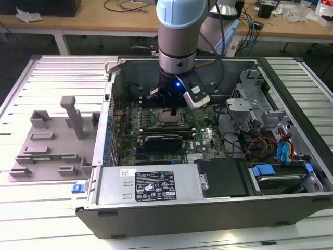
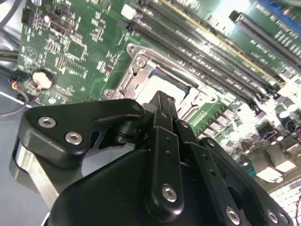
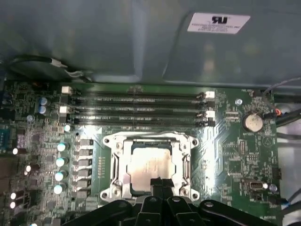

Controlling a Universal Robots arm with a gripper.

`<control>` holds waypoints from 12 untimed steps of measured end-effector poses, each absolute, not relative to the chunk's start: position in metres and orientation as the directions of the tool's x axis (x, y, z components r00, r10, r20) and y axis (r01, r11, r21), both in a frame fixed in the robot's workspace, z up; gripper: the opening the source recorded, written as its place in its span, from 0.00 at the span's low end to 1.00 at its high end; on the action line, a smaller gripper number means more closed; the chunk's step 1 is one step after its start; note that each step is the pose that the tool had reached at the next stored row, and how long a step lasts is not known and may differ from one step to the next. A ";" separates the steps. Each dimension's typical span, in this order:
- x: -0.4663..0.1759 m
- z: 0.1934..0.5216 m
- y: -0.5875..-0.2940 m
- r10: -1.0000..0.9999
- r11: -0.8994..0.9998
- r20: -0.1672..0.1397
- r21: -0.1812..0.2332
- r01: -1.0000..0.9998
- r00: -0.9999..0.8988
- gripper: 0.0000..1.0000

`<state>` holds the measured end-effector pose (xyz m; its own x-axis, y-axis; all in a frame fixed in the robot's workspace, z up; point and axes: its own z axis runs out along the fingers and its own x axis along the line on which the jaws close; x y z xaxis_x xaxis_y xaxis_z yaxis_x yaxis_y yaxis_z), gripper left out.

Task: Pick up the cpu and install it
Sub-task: 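Install the second cpu locking lever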

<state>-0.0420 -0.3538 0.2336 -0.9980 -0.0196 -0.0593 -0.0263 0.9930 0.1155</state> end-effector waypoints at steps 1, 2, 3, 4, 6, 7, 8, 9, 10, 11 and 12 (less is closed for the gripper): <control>-0.042 0.234 -0.353 -0.020 0.995 -0.059 0.100 -0.026 -0.998 0.11; -0.043 0.234 -0.351 -0.020 0.995 -0.059 0.099 -0.026 -0.998 0.11; -0.044 0.234 -0.350 -0.021 0.995 -0.060 0.099 -0.026 -0.998 0.11; -0.045 0.234 -0.346 -0.021 0.995 -0.061 0.099 -0.027 -0.998 0.11; -0.045 0.238 -0.346 -0.021 0.995 -0.061 0.099 -0.027 -0.998 0.11; -0.045 0.240 -0.346 -0.021 0.995 -0.061 0.099 -0.027 -0.998 0.11; -0.045 0.240 -0.346 -0.021 0.995 -0.061 0.099 -0.027 -0.998 0.11; -0.045 0.240 -0.346 -0.021 0.995 -0.061 0.099 -0.027 -0.998 0.11; -0.045 0.240 -0.346 -0.021 0.995 -0.061 0.099 -0.027 -0.998 0.11; -0.045 0.240 -0.346 -0.021 0.995 -0.061 0.099 -0.027 -0.998 0.11; -0.045 0.240 -0.346 -0.021 0.995 -0.061 0.099 -0.027 -0.998 0.11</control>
<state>-0.0452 -0.3457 0.2397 -0.9979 -0.0206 -0.0611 -0.0265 0.9948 0.0987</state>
